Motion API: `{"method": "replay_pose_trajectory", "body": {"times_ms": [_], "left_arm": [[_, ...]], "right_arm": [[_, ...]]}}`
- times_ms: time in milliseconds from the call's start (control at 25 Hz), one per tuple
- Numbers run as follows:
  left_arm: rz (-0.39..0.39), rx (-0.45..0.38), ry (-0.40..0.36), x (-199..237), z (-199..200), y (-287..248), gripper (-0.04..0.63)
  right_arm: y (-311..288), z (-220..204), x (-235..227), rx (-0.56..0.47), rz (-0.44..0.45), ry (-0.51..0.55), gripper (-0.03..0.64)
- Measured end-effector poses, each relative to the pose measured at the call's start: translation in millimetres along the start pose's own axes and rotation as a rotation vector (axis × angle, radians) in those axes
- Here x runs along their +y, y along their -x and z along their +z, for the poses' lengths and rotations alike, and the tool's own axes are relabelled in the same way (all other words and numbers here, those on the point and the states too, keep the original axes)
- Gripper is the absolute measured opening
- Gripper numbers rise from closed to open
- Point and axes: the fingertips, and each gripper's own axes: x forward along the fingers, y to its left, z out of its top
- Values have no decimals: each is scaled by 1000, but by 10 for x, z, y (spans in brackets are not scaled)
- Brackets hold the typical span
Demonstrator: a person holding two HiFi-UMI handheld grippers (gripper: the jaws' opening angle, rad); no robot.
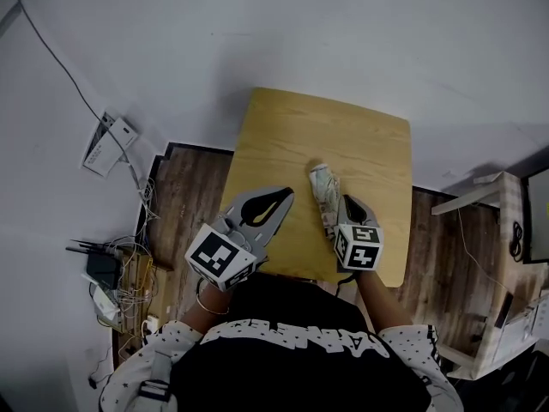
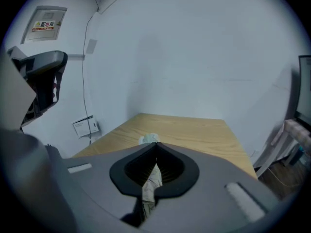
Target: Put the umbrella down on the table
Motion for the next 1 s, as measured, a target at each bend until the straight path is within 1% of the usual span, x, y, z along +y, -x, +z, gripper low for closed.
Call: {"method": "replay_pose_trajectory", "body": {"times_ms": [160,400,520,800,1000], "left_arm": [[-10,-5,2,16,45,-29,-6],[-43,8,4,-37,8,-86,-6],[-63,13,6,-91,-2,-122,-6],[-118,18,-1,-249,-45,-209,-6],[-146,26,2,-349,-56,-295,-6]], "right_arm": [[219,217,-52,-103,-32,-36,15],[569,521,-87,-227,-56,-73,14],[738,644,-78,-279,-54,-86,14],[1127,857,-35,-378,-48,-111,14],[1294,914,-55,-413,-40,-129,14]]}}
